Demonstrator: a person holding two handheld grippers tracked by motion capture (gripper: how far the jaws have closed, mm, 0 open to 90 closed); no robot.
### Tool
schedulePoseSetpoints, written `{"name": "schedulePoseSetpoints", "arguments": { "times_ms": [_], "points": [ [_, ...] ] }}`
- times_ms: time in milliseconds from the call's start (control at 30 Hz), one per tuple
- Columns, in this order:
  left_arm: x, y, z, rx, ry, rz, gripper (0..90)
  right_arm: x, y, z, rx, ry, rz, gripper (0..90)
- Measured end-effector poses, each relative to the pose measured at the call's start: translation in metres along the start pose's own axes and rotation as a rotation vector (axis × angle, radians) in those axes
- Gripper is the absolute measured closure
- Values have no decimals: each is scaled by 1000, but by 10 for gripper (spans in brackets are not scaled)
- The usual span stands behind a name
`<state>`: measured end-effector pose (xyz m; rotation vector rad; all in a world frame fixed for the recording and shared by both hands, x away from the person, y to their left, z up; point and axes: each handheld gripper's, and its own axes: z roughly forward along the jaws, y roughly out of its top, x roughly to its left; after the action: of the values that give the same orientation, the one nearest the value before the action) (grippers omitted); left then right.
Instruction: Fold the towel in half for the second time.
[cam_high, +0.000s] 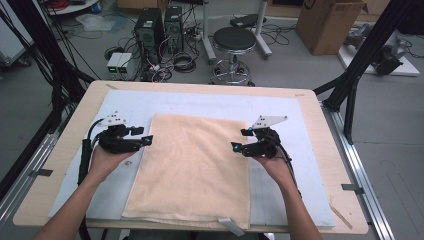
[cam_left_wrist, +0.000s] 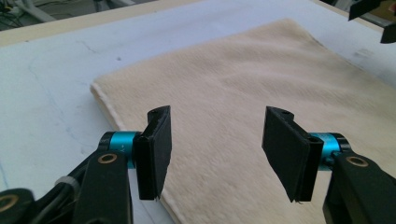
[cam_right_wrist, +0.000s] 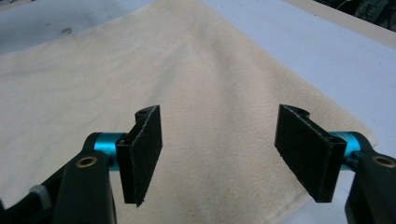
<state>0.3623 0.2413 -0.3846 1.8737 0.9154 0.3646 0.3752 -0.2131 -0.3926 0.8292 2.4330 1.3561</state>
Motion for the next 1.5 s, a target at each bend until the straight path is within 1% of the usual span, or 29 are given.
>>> {"name": "schedulePoseSetpoints", "arguments": {
  "times_ms": [67, 133, 167, 200, 233, 333, 367, 433, 500, 600, 667, 733, 767, 800, 867, 900, 967, 1000, 1033, 1100, 1167, 1267, 1300, 1333, 1367, 1400, 1433, 1467, 1500],
  "points": [
    [5, 6, 4, 10, 19, 2, 428, -5, 2, 3, 8, -6, 10, 317],
    [10, 11, 9, -2, 21, -13, 416, -10, 5, 5, 13, -12, 24, 316],
    [12, 13, 11, 1, 26, -13, 414, -14, 8, 6, 13, -17, 12, 314],
    [14, 15, 13, 4, 36, -13, 414, -15, 9, 7, 13, -18, 21, 318],
    [16, 18, 16, 13, 42, -9, 414, -17, 11, 7, -2, -27, 15, 320],
    [23, 22, 23, -3, 66, -15, 414, -26, 16, 11, 14, -35, 28, 316],
    [25, 22, 26, -10, 74, -29, 415, -28, 17, 12, 15, -47, 32, 318],
    [32, 21, 33, -1, 86, -39, 415, -33, 16, 15, 2, -61, 41, 321],
    [38, 17, 40, -2, 99, -47, 415, -40, 11, 20, 20, -81, 60, 316],
    [46, 11, 50, 2, 115, -91, 395, -46, 5, 26, 37, -104, 82, 313],
    [49, 8, 56, -2, 135, -112, 392, -49, 3, 30, 30, -136, 84, 313],
    [52, 5, 63, -9, 159, -121, 392, -52, 1, 34, 14, -177, 85, 312],
    [52, 4, 65, -8, 161, -125, 395, -54, -1, 36, 14, -200, 95, 312],
    [53, 3, 68, -6, 167, -127, 398, -55, -2, 37, 16, -212, 104, 311],
    [55, 0, 74, 5, 178, -131, 431, -60, -7, 41, 29, -240, 111, 309],
    [56, 0, 76, 14, 182, -129, 439, -63, -9, 42, 38, -240, 131, 309],
    [56, -2, 83, 49, 216, -135, 466, -67, -15, 45, 60, -245, 160, 307],
    [56, -2, 86, 75, 234, -133, 465, -69, -16, 46, 64, -245, 163, 307],
    [56, -3, 89, 75, 233, -144, 466, -70, -17, 47, 70, -251, 166, 306],
    [56, -5, 94, 75, 222, -160, 469, -72, -20, 48, 72, -250, 191, 306],
    [55, -8, 99, 100, 219, -164, 474, -74, -22, 49, 74, -250, 212, 307],
    [57, -9, 100, 97, 221, -195, 493, -76, -26, 53, 94, -247, 226, 318],
    [58, -9, 100, 96, 220, -206, 498, -76, -26, 54, 98, -246, 222, 324],
    [58, -9, 99, 100, 224, -204, 511, -76, -26, 54, 98, -247, 220, 341],
    [57, -9, 99, 101, 229, -204, 528, -76, -25, 54, 98, -242, 212, 381],
    [57, -9, 100, 102, 234, -201, 542, -76, -25, 54, 98, -222, 207, 445],
    [57, -9, 99, 106, 236, -198, 569, -75, -25, 55, 91, -203, 197, 481],
    [57, -9, 99, 106, 220, -209, 628, -74, -24, 56, 98, -196, 193, 507],
    [57, -9, 100, 104, 195, -230, 701, -73, -23, 57, 98, -185, 196, 567]
  ]
}}
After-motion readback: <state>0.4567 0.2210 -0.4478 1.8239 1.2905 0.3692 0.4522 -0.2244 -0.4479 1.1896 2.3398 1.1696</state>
